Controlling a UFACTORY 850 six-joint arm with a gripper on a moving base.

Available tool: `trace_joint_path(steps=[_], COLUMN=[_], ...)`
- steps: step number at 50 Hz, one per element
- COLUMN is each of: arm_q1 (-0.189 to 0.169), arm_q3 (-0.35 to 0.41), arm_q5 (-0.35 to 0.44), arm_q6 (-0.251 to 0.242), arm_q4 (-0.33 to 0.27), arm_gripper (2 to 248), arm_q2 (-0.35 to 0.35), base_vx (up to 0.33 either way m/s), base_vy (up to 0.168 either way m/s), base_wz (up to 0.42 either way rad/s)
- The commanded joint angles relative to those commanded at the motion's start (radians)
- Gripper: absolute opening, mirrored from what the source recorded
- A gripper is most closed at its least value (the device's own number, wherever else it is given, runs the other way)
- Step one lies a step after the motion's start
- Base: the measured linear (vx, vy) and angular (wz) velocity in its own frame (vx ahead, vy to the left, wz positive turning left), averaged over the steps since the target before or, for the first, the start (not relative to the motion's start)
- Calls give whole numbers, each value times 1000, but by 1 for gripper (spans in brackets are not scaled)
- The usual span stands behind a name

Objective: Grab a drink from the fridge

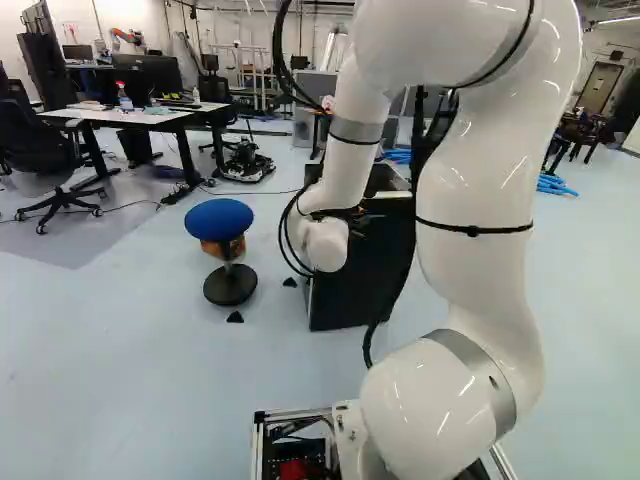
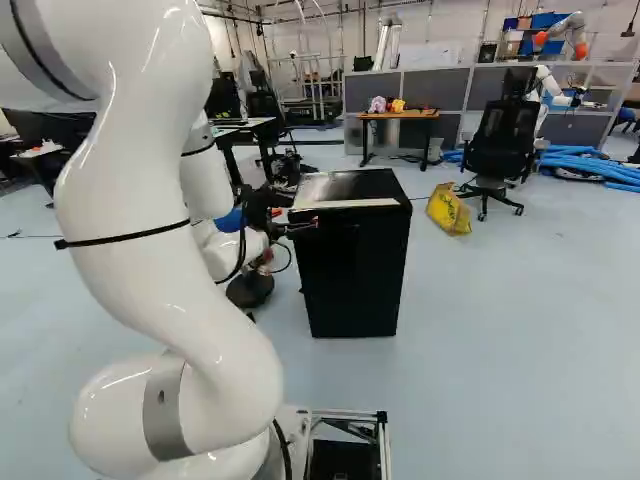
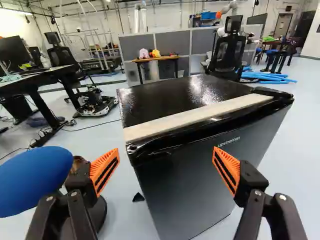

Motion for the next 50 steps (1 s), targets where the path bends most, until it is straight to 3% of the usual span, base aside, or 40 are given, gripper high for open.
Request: trace_joint_path(steps=[22,50], arm_q1=[17,45], arm_q3=[-48,-114], arm_q5=[67,108], arm_q6=[0,0], arm_q4=[69,108], arm_gripper=[247,247], arm_q2=[-93,-210], base_vx=[0,0], base_vy=[0,0], base_wz=[0,0])
